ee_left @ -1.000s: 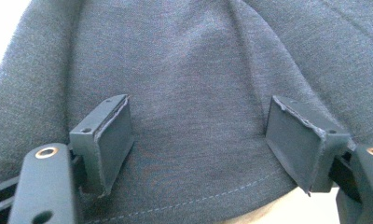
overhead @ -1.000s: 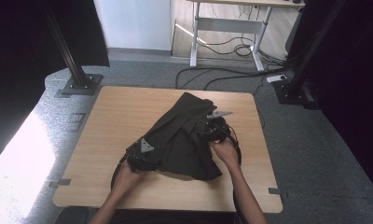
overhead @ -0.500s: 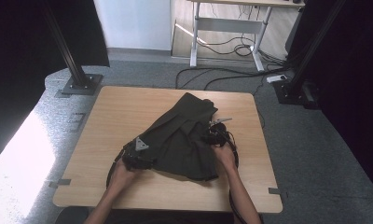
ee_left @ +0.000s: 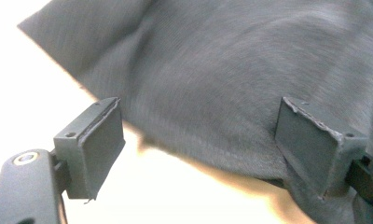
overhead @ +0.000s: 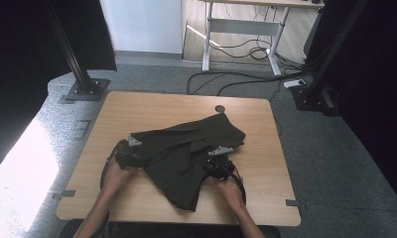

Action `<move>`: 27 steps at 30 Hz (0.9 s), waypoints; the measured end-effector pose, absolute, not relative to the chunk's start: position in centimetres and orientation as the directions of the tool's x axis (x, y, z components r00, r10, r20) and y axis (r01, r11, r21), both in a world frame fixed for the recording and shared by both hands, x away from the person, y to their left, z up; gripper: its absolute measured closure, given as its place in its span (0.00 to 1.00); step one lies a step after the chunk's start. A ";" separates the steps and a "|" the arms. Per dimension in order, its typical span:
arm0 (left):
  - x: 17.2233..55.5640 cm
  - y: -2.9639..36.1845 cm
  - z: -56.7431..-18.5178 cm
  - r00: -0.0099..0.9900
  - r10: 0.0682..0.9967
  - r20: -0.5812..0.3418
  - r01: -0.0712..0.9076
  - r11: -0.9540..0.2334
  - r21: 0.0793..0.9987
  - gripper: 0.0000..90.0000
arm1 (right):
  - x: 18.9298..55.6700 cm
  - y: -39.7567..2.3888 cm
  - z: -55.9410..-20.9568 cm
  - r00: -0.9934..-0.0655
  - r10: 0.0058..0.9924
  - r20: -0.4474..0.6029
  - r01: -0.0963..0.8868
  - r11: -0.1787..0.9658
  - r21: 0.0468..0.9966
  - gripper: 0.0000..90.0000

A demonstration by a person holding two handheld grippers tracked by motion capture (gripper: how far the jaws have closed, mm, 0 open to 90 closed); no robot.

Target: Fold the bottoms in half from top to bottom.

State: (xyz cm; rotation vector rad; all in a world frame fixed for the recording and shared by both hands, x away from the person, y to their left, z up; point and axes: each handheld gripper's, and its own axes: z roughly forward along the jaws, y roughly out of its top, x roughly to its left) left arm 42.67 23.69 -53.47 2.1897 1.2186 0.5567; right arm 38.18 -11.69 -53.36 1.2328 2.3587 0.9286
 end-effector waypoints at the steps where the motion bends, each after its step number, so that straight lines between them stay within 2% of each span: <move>1: 43.3 24.1 -53.5 0.488 0.869 0.074 0.636 -0.413 0.652 0.17 | 37.6 -11.1 -53.3 -0.585 0.811 0.014 0.604 0.425 0.674 0.72; 5: 45.3 25.2 -53.6 0.447 0.894 0.026 0.669 -0.353 0.654 0.16 | 36.1 -9.5 -53.2 -0.632 0.774 0.029 0.591 0.458 0.664 0.66; 7: 45.7 25.3 -53.6 0.417 0.909 0.015 0.683 -0.324 0.654 0.14 | 36.0 -9.3 -53.2 -0.654 0.755 0.043 0.586 0.470 0.660 0.54; 10: 44.9 25.1 -52.9 0.404 0.913 0.057 0.670 -0.338 0.662 0.15 | 35.9 -9.8 -52.5 -0.665 0.746 0.046 0.579 0.476 0.662 0.38; 13: 42.9 25.0 -51.9 0.425 0.904 0.055 0.647 -0.345 0.680 0.16 | 35.7 -10.9 -50.9 -0.671 0.741 0.033 0.558 0.475 0.680 0.37; 16: 40.6 24.9 -51.1 0.455 0.891 0.011 0.624 -0.327 0.710 0.16 | 36.3 -12.6 -48.8 -0.648 0.762 -0.002 0.536 0.457 0.710 0.35; 21: 37.7 23.4 -51.8 0.493 0.870 -0.009 0.618 -0.343 0.707 0.15 | 40.8 -14.4 -47.3 -0.572 0.819 -0.038 0.556 0.421 0.717 0.29; 27: 37.3 21.8 -53.9 0.499 0.865 0.055 0.631 -0.406 0.661 0.12 | 47.2 -13.8 -49.8 -0.530 0.848 0.006 0.601 0.371 0.708 0.25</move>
